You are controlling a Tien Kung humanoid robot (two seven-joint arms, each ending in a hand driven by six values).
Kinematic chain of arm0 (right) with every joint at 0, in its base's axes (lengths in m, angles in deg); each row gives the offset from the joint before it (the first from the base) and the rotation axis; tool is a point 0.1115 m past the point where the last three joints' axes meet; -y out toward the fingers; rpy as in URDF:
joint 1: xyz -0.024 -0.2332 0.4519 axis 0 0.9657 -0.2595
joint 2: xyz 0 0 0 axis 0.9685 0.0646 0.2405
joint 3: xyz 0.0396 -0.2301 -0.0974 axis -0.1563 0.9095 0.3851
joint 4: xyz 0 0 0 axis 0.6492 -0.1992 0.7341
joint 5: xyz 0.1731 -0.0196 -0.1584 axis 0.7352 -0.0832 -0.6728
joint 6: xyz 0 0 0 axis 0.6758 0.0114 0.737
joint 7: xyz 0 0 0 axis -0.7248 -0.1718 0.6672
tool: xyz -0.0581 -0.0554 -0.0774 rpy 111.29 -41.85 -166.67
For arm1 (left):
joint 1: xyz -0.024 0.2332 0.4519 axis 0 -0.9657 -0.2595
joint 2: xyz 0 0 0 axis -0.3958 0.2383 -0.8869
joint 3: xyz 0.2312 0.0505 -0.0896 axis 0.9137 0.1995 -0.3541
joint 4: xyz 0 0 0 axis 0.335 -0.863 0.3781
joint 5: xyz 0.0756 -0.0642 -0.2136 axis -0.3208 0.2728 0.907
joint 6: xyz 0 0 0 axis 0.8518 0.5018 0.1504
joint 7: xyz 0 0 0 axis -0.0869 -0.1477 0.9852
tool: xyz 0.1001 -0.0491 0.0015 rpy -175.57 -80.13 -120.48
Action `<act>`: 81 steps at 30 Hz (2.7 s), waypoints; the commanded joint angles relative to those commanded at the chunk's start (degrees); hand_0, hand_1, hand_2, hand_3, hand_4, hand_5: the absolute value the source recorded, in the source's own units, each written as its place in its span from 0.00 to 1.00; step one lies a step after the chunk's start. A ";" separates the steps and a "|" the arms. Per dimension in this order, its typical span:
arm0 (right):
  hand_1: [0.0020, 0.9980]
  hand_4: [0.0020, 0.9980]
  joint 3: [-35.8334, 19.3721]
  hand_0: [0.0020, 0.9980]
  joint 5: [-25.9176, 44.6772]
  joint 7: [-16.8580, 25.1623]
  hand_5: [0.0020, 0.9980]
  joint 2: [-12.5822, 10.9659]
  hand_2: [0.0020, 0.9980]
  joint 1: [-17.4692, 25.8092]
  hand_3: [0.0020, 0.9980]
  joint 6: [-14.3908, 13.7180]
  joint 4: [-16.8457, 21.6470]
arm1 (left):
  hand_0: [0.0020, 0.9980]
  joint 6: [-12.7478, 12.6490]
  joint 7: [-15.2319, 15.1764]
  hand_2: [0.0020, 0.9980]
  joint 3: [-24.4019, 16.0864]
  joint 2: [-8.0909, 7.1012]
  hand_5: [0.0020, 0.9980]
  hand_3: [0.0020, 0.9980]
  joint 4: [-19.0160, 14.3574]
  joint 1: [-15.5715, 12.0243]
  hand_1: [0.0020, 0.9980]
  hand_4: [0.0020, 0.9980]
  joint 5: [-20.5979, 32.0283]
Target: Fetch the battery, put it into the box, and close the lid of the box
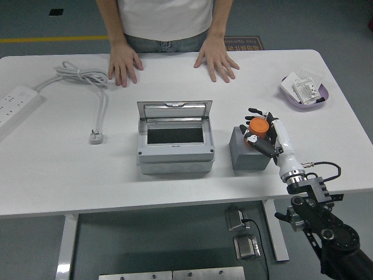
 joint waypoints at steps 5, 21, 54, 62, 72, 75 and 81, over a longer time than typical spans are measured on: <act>0.64 0.55 0.14 0.60 0.84 0.28 0.18 -0.02 0.65 0.10 0.71 -0.08 -0.03 | 0.64 0.00 -0.01 0.71 -0.04 -0.03 0.65 0.84 0.00 -0.03 0.66 0.88 -0.06; 0.60 0.25 0.31 0.60 1.73 0.17 0.17 -0.02 0.57 0.53 0.59 0.17 -0.18 | 0.64 0.02 0.01 0.71 -0.18 -0.27 0.65 0.84 0.00 -0.15 0.66 0.88 -0.28; 0.56 0.32 -0.13 0.59 2.44 0.47 0.05 -0.03 0.53 0.10 0.56 -0.12 0.35 | 0.64 0.00 -0.03 0.72 -0.14 -0.13 0.65 0.84 0.00 -0.09 0.66 0.89 -0.11; 0.47 0.35 -0.28 0.53 2.65 0.34 0.05 -0.15 0.48 -0.09 0.54 -0.25 0.46 | 0.64 0.00 -0.05 0.72 -0.25 -0.15 0.65 0.84 0.00 -0.08 0.66 0.89 -0.22; 0.38 0.20 -0.24 0.49 2.87 0.21 0.07 -0.29 0.34 -0.24 0.39 -0.56 0.48 | 0.64 -0.01 -0.05 0.72 -0.32 -0.13 0.65 0.84 0.00 -0.10 0.66 0.89 -0.32; 0.37 0.16 -0.28 0.49 2.98 0.20 0.06 -0.40 0.32 -0.27 0.36 -0.62 0.47 | 0.64 -0.01 -0.06 0.72 -0.33 -0.13 0.66 0.84 0.00 -0.10 0.66 0.89 -0.34; 0.37 0.09 -0.36 0.49 2.94 0.20 0.00 -0.49 0.31 -0.40 0.34 -0.70 0.52 | 0.64 -0.01 -0.07 0.72 -0.35 -0.11 0.66 0.84 0.00 -0.06 0.66 0.89 -0.38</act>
